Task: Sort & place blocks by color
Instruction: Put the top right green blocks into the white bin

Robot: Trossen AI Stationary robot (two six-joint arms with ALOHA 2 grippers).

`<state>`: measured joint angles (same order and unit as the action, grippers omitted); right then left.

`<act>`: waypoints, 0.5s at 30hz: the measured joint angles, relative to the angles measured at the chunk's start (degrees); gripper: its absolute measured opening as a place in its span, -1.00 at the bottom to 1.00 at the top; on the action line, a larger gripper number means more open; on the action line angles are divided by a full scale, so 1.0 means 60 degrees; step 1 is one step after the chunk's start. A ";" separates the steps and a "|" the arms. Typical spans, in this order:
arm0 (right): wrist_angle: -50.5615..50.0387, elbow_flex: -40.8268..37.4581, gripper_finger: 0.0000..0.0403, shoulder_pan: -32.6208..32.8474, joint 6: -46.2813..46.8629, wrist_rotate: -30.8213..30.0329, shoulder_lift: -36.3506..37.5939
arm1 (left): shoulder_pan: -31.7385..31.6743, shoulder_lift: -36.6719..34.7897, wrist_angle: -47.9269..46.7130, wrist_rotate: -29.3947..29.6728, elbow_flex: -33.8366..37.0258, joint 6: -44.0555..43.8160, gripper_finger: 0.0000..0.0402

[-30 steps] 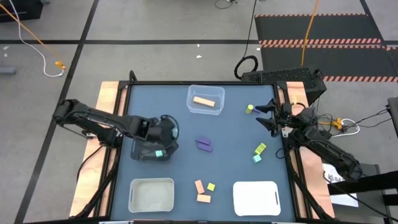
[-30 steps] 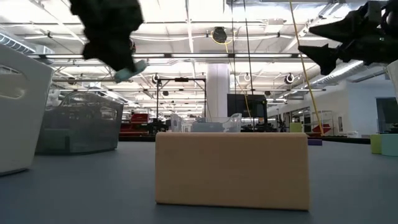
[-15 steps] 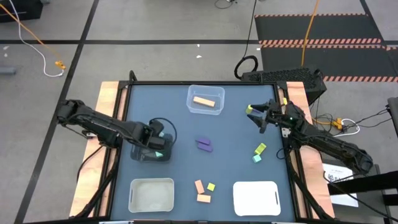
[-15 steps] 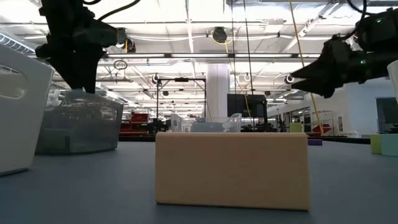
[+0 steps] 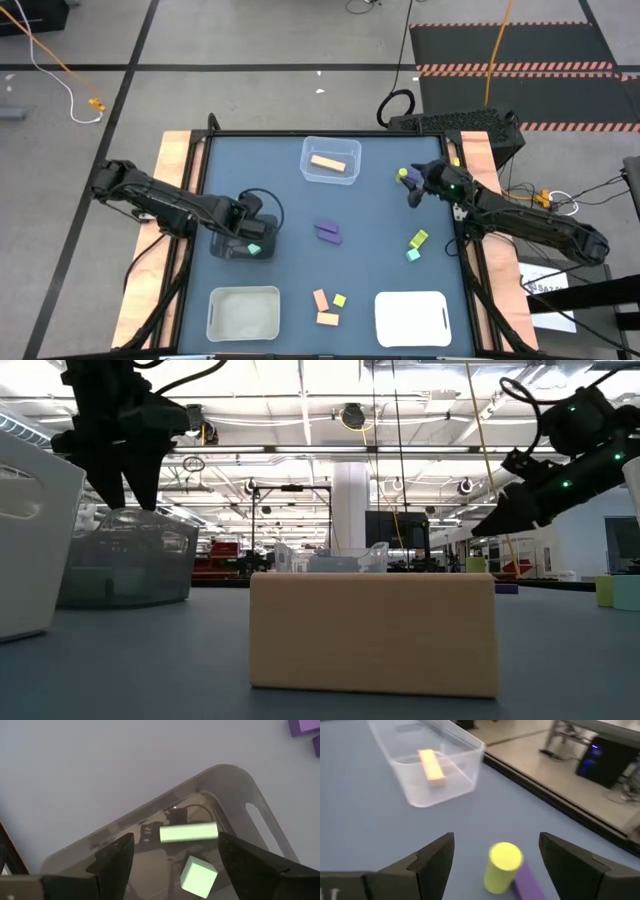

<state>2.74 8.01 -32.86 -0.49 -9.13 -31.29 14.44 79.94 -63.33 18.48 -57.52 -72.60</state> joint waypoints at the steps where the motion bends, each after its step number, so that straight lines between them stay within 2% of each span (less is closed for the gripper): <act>1: 0.0035 0.0048 0.40 -0.0004 0.0012 -0.0007 -0.0148 | 0.0000 0.0000 0.0010 -0.0003 0.0000 0.0000 0.37; 4: 0.0130 0.0117 0.40 -0.0004 0.0222 -0.0023 -0.0591 | -0.0017 0.0000 0.0032 -0.0005 0.0000 0.0004 0.30; 11: 0.0840 0.0146 0.40 -0.0004 0.1471 -0.0989 -0.1890 | -0.0159 0.0000 0.0061 -0.0029 0.0000 0.0011 0.15; 15: 0.1553 0.0149 0.40 -0.0004 0.1658 -0.1006 -0.2593 | -0.0161 0.0000 0.0062 -0.0029 0.0000 0.0063 0.10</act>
<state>12.06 8.91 -32.88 9.46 -15.16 -46.85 13.47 79.94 -62.96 18.31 -57.52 -72.22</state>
